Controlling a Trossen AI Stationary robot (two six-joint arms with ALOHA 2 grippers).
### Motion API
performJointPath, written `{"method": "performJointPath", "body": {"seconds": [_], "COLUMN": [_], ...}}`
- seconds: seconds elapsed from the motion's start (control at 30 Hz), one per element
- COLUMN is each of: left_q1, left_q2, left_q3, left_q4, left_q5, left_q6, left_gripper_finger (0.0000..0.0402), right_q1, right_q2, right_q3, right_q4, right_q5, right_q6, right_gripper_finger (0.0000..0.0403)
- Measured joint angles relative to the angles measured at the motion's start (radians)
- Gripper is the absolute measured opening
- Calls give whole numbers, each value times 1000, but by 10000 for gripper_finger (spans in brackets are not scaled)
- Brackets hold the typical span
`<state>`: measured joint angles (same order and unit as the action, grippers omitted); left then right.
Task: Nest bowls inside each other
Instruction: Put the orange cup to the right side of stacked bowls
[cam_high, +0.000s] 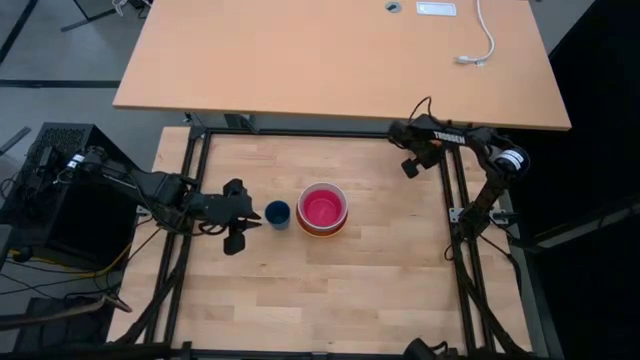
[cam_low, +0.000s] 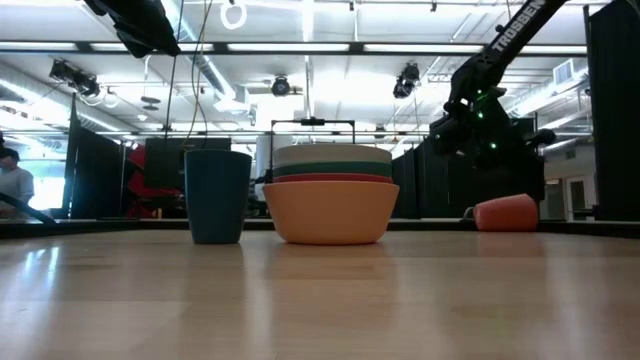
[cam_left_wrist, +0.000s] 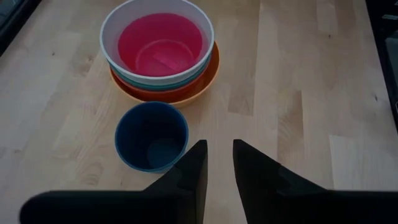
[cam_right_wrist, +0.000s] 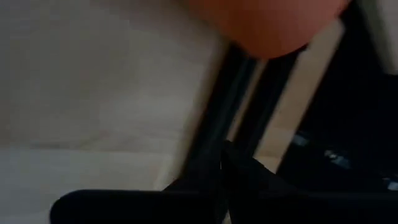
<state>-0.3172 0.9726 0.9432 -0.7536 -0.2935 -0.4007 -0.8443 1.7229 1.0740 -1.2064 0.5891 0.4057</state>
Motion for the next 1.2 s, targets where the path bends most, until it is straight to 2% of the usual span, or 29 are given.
{"method": "performJointPath", "body": {"seconds": [0.1,0.7,0.9,1.2], "left_q1": [0,0,0,-4], "left_q2": [0,0,0,0], "left_q3": [0,0,0,0], "left_q4": [0,-10,-13,-27], "left_q5": [0,1,1,2], "left_q6": [0,7,7,5], "left_gripper_finger": [63,64,66,61], "right_q1": [-27,-67,-67,-74], "right_q2": [0,0,0,8], "right_q3": [0,14,87,101], "right_q4": [11,209,96,59], "right_q5": [63,167,241,241], "right_q6": [-18,-70,-24,-12], "right_gripper_finger": [0,0,0,0]}}
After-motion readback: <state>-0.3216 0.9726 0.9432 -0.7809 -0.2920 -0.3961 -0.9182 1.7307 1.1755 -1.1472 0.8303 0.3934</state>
